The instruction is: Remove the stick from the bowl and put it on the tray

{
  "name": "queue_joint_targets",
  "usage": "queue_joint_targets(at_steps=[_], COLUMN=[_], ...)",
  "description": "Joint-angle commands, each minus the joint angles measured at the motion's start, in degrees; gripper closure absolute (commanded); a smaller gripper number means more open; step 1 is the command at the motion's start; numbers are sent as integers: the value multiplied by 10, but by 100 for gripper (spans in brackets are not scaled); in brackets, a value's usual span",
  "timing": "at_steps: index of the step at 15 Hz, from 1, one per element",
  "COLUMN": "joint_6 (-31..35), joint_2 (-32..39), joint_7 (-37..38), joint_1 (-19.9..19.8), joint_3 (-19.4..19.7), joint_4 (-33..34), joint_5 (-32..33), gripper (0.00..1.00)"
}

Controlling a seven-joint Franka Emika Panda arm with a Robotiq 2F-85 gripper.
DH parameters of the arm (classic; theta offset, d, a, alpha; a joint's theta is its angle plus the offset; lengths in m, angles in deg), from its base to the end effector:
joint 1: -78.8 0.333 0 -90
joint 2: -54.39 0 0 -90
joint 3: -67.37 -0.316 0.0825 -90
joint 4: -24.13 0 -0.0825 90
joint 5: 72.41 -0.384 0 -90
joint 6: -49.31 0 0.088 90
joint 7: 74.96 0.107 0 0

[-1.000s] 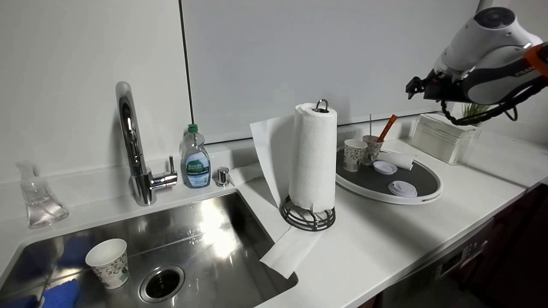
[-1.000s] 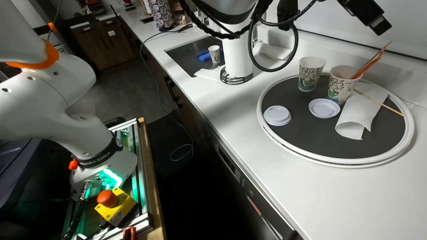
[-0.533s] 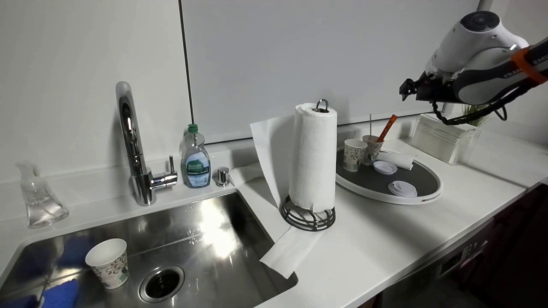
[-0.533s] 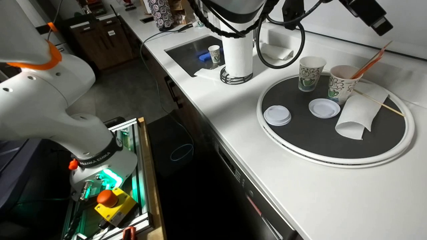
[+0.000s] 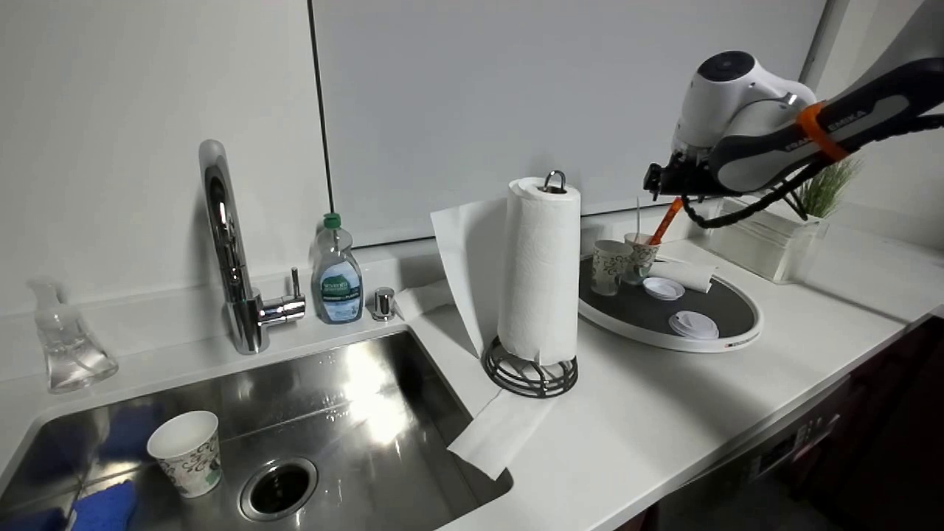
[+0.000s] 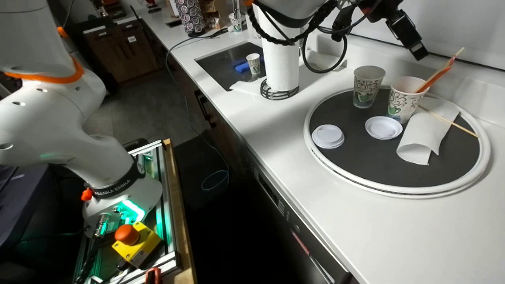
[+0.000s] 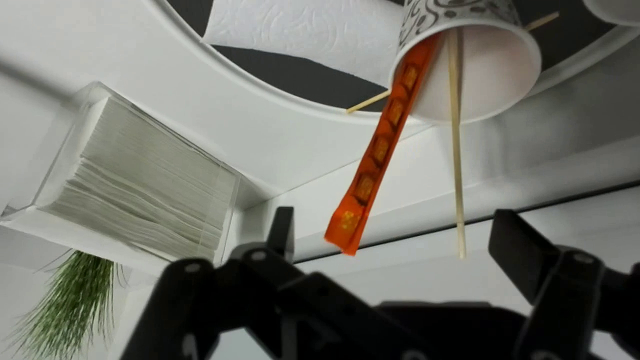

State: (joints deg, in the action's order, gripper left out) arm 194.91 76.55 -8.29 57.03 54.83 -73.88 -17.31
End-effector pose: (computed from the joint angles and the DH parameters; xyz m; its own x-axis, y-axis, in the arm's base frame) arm 0.6810 -0.1184 0.4159 0.5944 -0.4255 0.6824 -0.6476 -0.7563 0.0926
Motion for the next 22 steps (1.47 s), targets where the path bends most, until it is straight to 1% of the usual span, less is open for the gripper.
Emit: queue_joint_targets(at_steps=[1, 2, 4, 7, 11, 12, 13, 15, 16, 17, 19, 22], joint_6=[-3, 6, 17, 13, 12, 12, 11, 9, -2, 4, -1, -5], joint_2=[90, 114, 151, 197, 237, 244, 250, 250, 247, 238, 232, 228], joint_7=[-14, -21, -33, -60, -94, -100, -102, -105, -97, -100, -94, -106], joint_1=[110, 129, 153, 171, 188, 191, 196, 205, 216, 219, 232, 241], joint_3=[117, 138, 168, 191, 212, 217, 226, 240, 256, 262, 281, 290], joint_4=[106, 135, 185, 245, 292, 300, 307, 310, 309, 300, 294, 291], joint_5=[-27, -28, -36, -72, -118, -127, -133, -141, -137, -135, -127, -129], gripper=[0, 0, 0, 0, 0, 11, 26, 42, 50, 58, 72, 96])
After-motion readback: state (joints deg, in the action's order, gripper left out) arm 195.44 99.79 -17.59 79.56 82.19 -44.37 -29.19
